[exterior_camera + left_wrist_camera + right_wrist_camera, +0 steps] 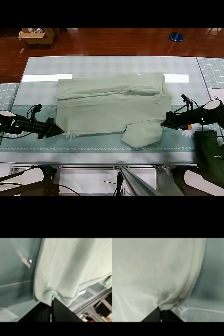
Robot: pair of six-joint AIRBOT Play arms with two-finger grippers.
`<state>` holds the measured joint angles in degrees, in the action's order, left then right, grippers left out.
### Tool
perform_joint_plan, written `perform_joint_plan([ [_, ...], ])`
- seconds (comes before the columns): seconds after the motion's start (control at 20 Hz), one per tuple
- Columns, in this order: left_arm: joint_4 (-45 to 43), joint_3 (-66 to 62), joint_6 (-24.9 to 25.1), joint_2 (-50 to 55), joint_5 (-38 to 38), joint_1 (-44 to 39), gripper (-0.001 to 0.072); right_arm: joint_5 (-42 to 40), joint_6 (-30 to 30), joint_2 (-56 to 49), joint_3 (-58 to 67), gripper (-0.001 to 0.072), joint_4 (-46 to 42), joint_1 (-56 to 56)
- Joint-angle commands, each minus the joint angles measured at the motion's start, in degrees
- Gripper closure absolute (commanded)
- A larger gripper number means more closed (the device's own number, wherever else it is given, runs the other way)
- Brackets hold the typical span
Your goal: Fold the shirts.
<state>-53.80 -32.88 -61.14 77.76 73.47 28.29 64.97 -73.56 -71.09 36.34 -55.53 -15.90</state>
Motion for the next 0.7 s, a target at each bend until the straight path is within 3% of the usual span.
perform_joint_plan([
  [0.0, 6.0, -4.0, 3.7, -4.3, 5.2, 0.0, 0.0684, 1.2, 1.7, 7.4, 1.7, 0.0684, 0.2, 0.6],
  [0.1, 11.5, -7.7, 3.7, -9.2, 5.7, 0.0, 0.0684, -0.2, 3.0, 13.9, 4.9, 0.0685, 1.3, 0.6],
  [0.25, 21.7, -12.7, 3.7, -15.5, 3.3, 0.0, 0.0684, -8.2, 0.4, 18.6, 11.9, 0.0686, 2.8, 0.7],
  [0.4, 25.0, -16.7, 3.4, -16.1, -0.9, -1.2, 0.0684, -11.8, -0.8, 14.6, 18.9, 0.0687, 2.7, 2.8],
  [0.65, 25.2, -18.0, 3.5, -10.9, -14.7, -7.0, 0.0684, -21.5, -1.3, -0.3, 27.5, 0.0687, 2.7, 6.9],
])
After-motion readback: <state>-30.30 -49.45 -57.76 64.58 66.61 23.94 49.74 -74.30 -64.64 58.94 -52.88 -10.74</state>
